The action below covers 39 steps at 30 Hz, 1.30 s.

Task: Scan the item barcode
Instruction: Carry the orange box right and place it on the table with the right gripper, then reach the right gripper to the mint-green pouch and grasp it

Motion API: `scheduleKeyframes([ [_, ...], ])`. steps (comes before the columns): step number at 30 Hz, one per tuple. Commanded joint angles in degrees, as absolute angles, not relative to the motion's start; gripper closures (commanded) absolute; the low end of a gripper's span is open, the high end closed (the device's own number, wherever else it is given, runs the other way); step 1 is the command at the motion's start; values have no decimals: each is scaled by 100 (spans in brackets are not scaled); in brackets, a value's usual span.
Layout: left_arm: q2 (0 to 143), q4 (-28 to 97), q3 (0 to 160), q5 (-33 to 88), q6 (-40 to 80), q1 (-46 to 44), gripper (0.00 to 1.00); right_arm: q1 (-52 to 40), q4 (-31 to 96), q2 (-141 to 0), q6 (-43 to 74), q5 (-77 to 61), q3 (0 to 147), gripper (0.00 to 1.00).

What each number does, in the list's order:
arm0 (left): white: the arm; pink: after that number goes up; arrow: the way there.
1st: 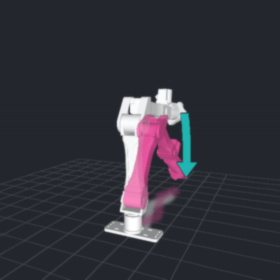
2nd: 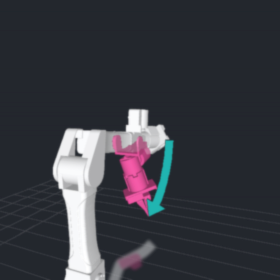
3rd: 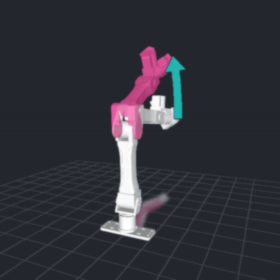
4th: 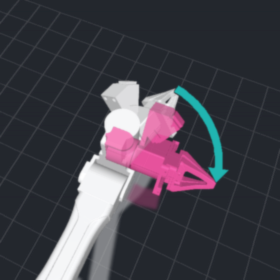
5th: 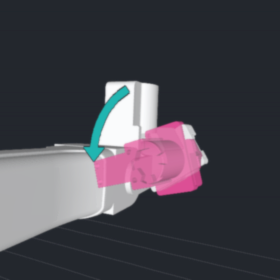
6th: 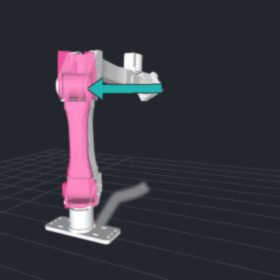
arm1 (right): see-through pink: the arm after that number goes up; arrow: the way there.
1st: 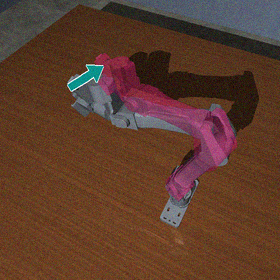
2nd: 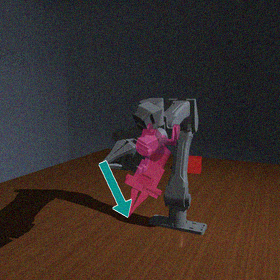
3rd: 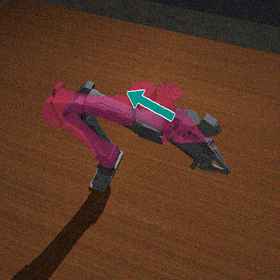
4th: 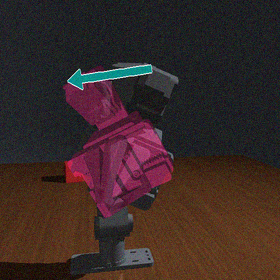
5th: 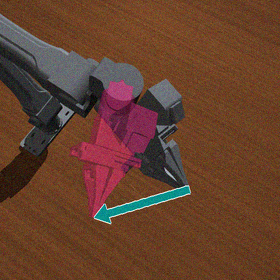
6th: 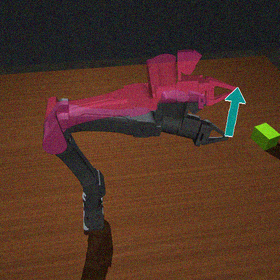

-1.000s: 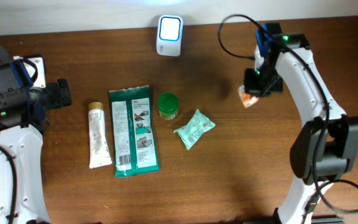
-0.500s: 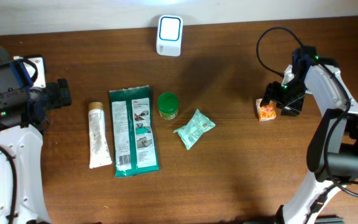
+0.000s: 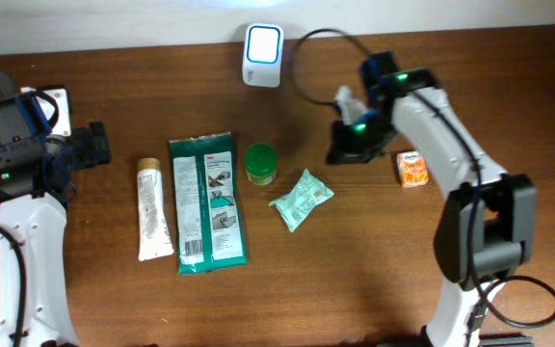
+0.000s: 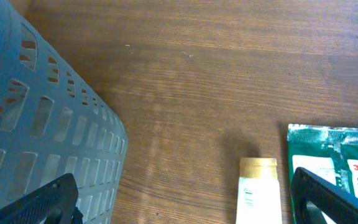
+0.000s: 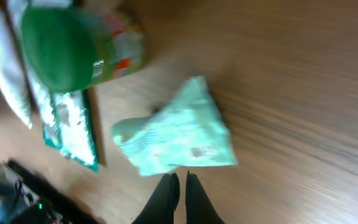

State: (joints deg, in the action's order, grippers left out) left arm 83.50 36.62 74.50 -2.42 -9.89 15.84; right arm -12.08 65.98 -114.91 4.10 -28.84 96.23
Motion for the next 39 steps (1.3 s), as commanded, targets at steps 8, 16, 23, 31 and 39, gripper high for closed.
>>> scheduleKeyframes([
  [8,8270,3673,7526,-261,-1020,1605,1,-3020,6121,-11461,829,-1848,9557,96],
  [16,8270,3673,7526,-261,-1020,1605,1,-3833,5284,-11461,819,-1208,9011,96],
  [23,8270,3673,7526,-261,-1020,1605,1,-3938,4871,-11469,-707,-578,8558,96],
  [31,8270,3673,7526,-261,-1020,1605,1,-3935,4451,-11493,-709,-248,8425,96],
  [39,8270,3673,7526,-261,-1020,1605,1,-3935,4521,-11493,-633,-78,8088,96],
])
